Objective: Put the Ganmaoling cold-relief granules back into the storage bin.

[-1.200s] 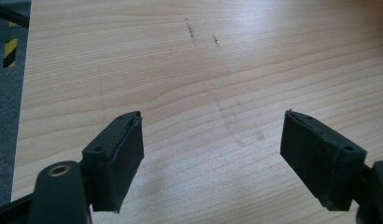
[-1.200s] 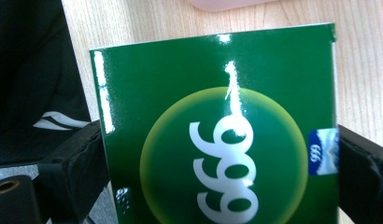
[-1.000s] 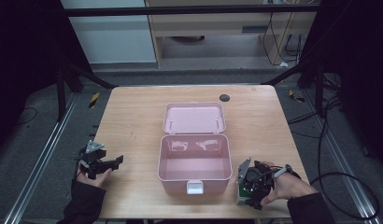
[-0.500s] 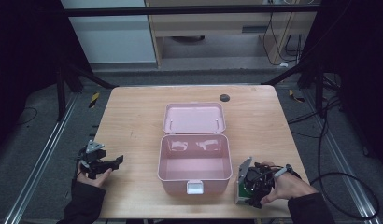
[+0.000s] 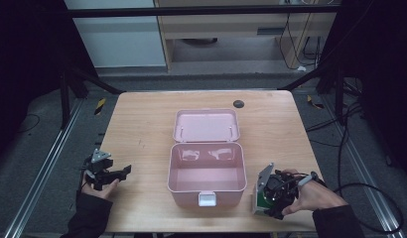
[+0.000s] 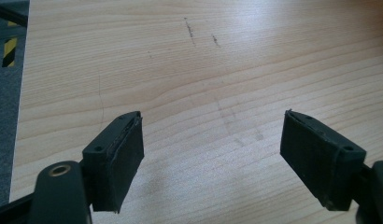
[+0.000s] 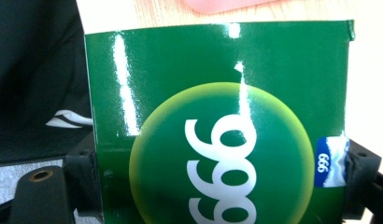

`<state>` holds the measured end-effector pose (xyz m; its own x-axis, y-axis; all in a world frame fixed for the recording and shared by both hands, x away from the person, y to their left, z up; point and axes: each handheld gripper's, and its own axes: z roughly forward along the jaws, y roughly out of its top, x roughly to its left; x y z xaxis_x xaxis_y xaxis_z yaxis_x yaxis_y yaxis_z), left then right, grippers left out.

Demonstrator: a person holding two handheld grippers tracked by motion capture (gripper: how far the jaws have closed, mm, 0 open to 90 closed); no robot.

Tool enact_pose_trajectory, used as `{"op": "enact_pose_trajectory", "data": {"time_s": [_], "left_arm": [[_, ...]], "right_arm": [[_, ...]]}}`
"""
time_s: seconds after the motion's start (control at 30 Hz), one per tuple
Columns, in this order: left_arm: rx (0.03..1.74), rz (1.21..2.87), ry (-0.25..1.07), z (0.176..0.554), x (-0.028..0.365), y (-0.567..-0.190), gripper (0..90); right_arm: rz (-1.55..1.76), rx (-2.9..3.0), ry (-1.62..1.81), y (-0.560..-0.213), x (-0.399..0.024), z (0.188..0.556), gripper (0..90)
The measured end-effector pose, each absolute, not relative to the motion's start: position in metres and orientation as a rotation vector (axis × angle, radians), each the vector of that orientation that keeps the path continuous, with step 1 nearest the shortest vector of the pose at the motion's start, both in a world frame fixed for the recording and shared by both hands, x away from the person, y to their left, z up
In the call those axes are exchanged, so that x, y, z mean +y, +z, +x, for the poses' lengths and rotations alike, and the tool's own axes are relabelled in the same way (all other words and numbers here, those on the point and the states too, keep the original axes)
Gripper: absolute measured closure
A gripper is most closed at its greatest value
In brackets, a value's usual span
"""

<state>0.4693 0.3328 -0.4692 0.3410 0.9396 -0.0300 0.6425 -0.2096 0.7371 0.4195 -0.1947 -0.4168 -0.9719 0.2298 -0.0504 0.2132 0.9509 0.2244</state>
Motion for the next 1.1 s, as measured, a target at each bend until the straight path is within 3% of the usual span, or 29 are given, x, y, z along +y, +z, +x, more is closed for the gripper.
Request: {"op": "enact_pose_trajectory", "data": {"time_s": [0.5, 1.1], "left_arm": [[1.380, 1.949, 0.567, 0.469, 0.332, -0.470, 20.9], [1.381, 1.947, 0.565, 0.469, 0.333, -0.470, 20.9]], "right_arm": [[0.351, 2.960, 0.394, -0.361, -0.200, 0.419, 15.8], [0.324, 2.924, 0.421, -0.321, -0.196, 0.425, 15.9]]}}
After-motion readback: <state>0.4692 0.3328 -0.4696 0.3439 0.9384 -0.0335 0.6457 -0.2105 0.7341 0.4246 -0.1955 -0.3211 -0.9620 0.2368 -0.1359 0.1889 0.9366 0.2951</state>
